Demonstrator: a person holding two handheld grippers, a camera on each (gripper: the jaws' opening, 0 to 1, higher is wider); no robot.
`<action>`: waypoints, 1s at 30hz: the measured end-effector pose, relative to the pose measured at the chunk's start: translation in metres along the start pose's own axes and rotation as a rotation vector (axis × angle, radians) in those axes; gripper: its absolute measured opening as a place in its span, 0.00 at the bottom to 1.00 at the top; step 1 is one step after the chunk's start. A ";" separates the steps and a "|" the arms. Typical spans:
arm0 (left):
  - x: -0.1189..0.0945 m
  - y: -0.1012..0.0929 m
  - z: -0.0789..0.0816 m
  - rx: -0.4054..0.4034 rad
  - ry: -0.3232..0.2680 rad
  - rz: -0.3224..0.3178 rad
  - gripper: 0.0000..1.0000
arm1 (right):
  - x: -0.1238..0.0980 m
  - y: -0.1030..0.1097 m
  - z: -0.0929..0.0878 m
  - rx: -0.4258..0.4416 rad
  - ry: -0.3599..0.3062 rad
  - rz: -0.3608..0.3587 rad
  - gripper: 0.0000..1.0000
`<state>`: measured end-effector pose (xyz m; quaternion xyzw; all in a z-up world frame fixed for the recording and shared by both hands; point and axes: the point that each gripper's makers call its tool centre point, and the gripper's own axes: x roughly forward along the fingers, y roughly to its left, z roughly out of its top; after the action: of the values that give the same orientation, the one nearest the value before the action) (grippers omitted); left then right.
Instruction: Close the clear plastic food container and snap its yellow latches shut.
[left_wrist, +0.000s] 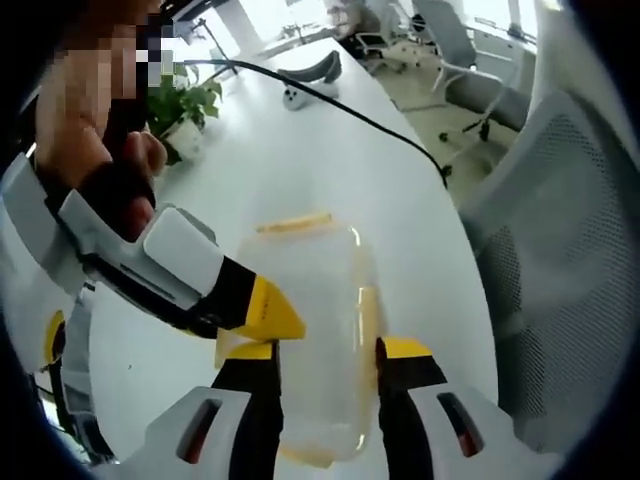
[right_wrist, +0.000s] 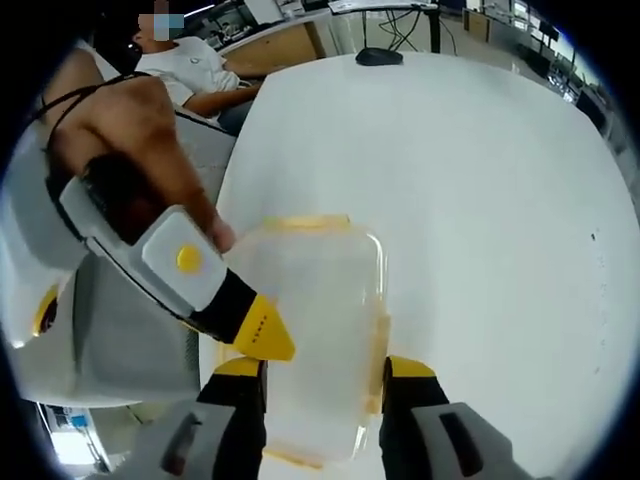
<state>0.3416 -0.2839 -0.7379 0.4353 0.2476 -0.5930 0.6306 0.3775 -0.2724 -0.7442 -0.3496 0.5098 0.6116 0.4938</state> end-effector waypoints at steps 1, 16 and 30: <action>0.000 -0.002 0.002 -0.010 -0.002 -0.005 0.34 | 0.000 0.000 0.000 0.006 -0.001 -0.002 0.42; -0.004 -0.003 0.007 -0.117 -0.057 -0.041 0.37 | -0.007 -0.002 -0.002 0.017 -0.064 -0.082 0.45; -0.026 0.007 0.005 -0.239 -0.086 -0.034 0.44 | -0.025 0.014 -0.008 0.005 -0.207 -0.164 0.50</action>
<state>0.3430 -0.2745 -0.7118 0.3268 0.2964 -0.5879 0.6781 0.3703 -0.2859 -0.7194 -0.3239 0.4271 0.6007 0.5932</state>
